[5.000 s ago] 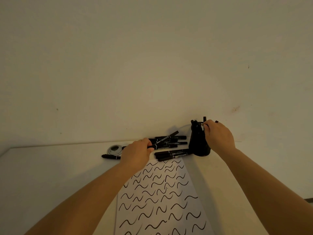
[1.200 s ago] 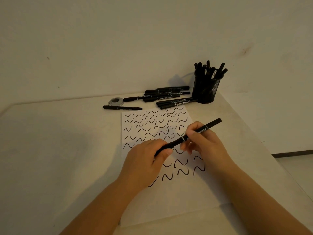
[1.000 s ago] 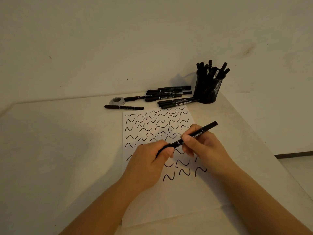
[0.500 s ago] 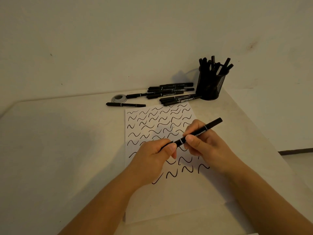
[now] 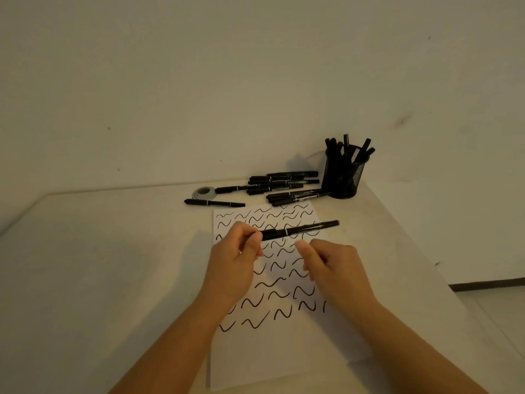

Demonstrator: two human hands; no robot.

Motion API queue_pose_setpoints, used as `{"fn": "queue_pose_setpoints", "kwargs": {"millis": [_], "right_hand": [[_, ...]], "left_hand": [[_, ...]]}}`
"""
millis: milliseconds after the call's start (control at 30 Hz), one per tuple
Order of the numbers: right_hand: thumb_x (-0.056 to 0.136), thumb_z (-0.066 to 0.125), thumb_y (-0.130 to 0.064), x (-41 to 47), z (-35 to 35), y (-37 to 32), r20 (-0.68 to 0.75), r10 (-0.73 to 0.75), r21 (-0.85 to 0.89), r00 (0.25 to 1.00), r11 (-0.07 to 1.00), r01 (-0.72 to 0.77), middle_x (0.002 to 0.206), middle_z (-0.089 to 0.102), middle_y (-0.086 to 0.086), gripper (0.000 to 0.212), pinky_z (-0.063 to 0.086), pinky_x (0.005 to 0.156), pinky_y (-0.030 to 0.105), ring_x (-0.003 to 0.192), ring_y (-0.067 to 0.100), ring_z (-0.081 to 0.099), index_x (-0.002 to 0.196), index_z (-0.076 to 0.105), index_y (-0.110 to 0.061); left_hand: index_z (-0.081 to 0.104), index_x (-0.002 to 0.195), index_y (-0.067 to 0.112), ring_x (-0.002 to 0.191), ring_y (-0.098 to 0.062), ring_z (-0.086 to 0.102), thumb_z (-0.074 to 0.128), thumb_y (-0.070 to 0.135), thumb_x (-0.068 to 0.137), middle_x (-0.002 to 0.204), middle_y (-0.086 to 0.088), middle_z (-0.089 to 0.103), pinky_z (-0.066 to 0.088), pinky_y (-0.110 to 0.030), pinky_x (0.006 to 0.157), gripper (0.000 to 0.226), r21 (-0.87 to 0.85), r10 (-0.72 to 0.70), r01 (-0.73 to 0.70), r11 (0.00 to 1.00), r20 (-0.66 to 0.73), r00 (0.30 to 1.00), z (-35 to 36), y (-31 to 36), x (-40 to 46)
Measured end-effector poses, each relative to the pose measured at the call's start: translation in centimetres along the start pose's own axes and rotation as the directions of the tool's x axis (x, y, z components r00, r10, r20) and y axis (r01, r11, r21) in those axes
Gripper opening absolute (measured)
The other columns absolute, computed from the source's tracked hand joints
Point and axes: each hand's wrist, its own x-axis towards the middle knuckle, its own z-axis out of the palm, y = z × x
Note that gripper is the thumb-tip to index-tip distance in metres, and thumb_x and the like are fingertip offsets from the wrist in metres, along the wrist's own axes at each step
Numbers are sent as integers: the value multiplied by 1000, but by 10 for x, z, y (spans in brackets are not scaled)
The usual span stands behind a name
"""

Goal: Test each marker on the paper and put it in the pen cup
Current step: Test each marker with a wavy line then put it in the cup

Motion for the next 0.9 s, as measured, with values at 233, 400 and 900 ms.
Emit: {"fn": "queue_pose_setpoints", "kwargs": {"millis": [233,400,900], "right_hand": [[78,70,-30,31,-15,-11,102,-347,-377,932,854,359,91,62,-2,27,43,51,20,62,9,53,101,64,-16],[85,62,-27,55,-25,-6,154,-364,-322,919,860,395,83,60,-4,15,37,61,18,67,7,48,96,61,-16],[85,57,-24,177,-116,38,-325,146,254,934,965,-63,90,63,0,14,53,69,34,82,17,65,96,48,-23]], "left_hand": [[50,93,28,61,-3,46,38,37,92,69,15,49,30,-16,54,15,480,314,-352,804,159,936,-3,26,28],[52,102,26,71,-3,45,40,37,93,82,14,52,30,-12,59,19,483,452,-480,732,182,873,6,44,50],[49,119,26,101,-11,49,50,35,90,113,6,53,42,-25,78,31,584,133,-307,751,322,937,50,0,147]]}}
